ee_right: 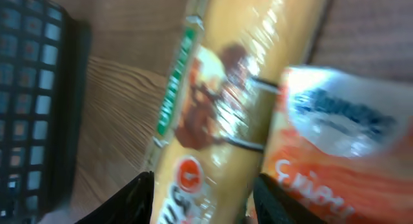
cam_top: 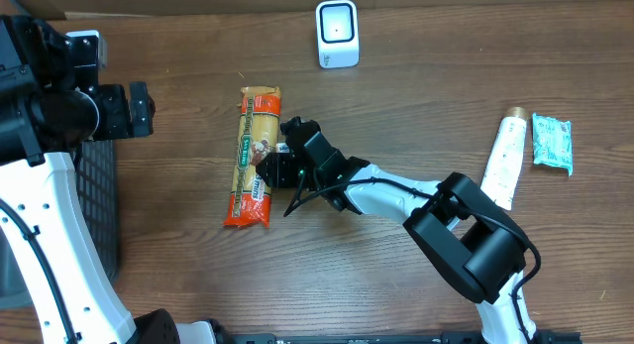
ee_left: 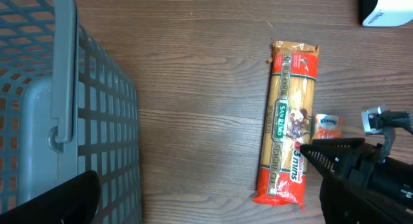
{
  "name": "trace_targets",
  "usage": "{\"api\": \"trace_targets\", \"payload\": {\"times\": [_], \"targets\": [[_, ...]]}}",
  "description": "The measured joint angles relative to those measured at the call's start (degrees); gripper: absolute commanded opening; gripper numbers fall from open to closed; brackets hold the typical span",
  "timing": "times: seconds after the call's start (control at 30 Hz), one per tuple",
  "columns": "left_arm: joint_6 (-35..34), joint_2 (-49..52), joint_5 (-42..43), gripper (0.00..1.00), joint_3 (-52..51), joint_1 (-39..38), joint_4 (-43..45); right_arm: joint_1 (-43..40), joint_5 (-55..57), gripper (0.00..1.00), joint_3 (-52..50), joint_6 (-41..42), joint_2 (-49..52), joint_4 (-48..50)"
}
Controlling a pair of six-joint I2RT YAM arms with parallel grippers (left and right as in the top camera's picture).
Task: Scan the item barcode
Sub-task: 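Grasp the orange Kleenex pack with the right gripper and lift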
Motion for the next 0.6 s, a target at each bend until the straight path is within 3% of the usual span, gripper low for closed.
{"api": "trace_targets", "payload": {"times": [0.17, 0.43, 0.6], "targets": [[0.00, 0.00, 0.00, 1.00, 0.00, 0.00, -0.02, -0.22, -1.14, 0.53, 1.68, -2.27, -0.22, -7.08], [0.00, 0.00, 0.00, 1.00, 0.00, 0.00, -0.02, -3.65, -0.94, 0.67, 7.58, -12.72, -4.63, -37.79], [0.00, 0.00, 0.00, 1.00, 0.00, 0.00, 0.00, -7.39, 3.87, 0.69, 9.05, -19.52, -6.99, -48.19]]}}
